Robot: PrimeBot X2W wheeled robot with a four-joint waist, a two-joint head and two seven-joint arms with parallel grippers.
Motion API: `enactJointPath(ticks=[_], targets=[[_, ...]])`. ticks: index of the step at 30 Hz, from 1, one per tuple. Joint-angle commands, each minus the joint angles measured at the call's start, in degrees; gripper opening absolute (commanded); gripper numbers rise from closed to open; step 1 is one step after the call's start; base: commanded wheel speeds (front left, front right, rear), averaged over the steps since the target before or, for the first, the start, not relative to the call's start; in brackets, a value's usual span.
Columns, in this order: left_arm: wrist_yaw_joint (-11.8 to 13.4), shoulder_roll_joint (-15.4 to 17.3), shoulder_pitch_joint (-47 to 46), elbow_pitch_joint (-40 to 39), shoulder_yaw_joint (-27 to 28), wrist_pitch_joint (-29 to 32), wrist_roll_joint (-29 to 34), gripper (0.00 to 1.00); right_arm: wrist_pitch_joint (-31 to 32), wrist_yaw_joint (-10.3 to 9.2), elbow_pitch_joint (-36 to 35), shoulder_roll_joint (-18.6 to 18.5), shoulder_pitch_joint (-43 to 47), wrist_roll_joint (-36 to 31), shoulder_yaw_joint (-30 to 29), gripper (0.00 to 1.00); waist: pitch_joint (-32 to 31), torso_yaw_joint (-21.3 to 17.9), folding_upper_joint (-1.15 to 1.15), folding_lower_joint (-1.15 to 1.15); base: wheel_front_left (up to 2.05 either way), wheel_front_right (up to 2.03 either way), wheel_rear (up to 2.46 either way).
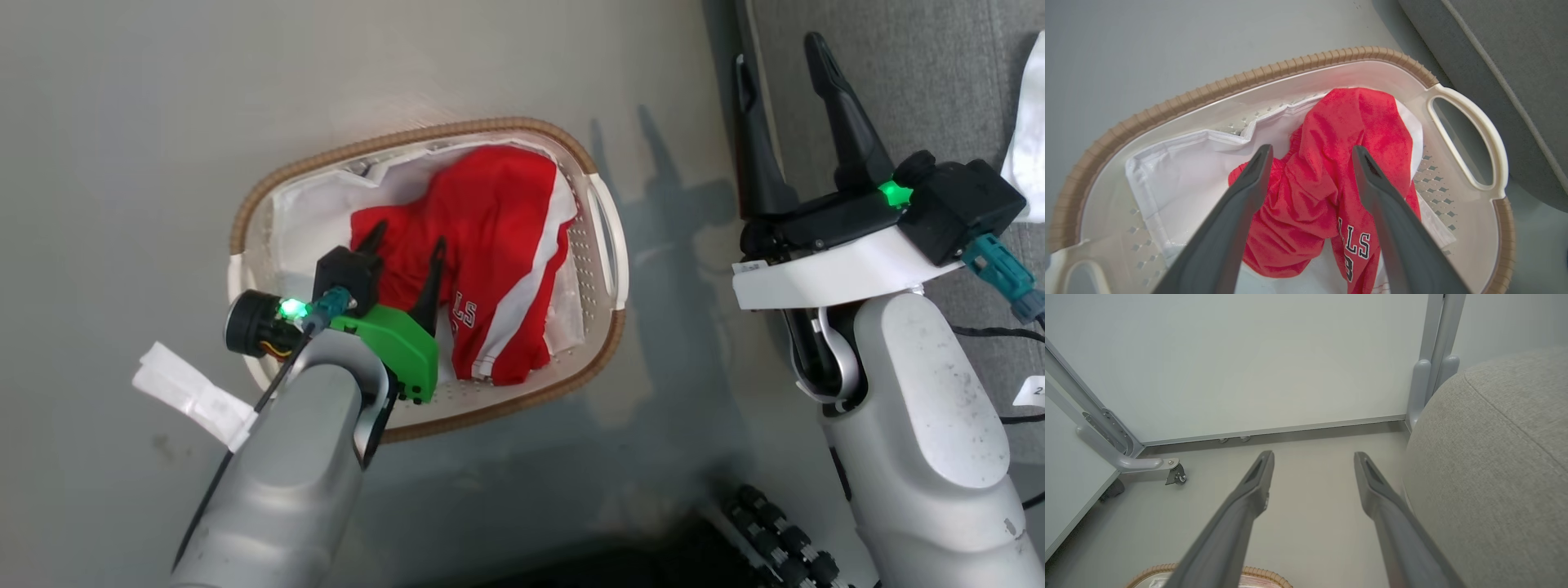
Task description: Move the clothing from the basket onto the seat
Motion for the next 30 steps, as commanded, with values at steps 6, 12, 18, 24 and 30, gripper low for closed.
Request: enactJointPath(ticks=[6, 12, 18, 24, 30], targets=[[-0.9, 0.4, -6.7, 6.9, -0.8, 0.0, 1.1, 1.00, -0.1, -0.08, -0.9, -0.1, -2.1, 2.0, 1.1, 1.00, 6.6, -4.5, 0.00, 0.00, 0.00, 0.00, 0.00], [-1.0, 0.6, -11.3, 14.5, -1.4, 0.0, 1.8, 1.00, -0.1, -0.08, -1.4, -0.1, -2.9, 3.8, 2.3, 1.00, 8.5, -6.2, 0.00, 0.00, 0.00, 0.00, 0.00], [-0.6, 0.6, -13.6, 20.5, -1.7, 0.6, 1.0, 1.00, -0.1, -0.08, -1.2, -0.1, -2.8, 4.8, 2.8, 1.00, 9.0, -7.3, 0.00, 0.00, 0.00, 0.00, 0.00], [-0.4, 0.5, -12.8, 22.7, -1.1, 1.6, -0.8, 0.44, -0.1, -0.08, -0.7, -0.1, -2.1, 5.5, 2.8, 1.00, 8.6, -7.9, 0.00, 0.00, 0.00, 0.00, 0.00], [-1.1, 0.5, -10.9, 23.7, -1.5, 2.1, -2.1, 0.00, -0.1, -0.08, 0.2, -0.1, -1.7, 5.6, 2.8, 1.00, 6.6, -7.9, 0.00, 0.00, 0.00, 0.00, 0.00]])
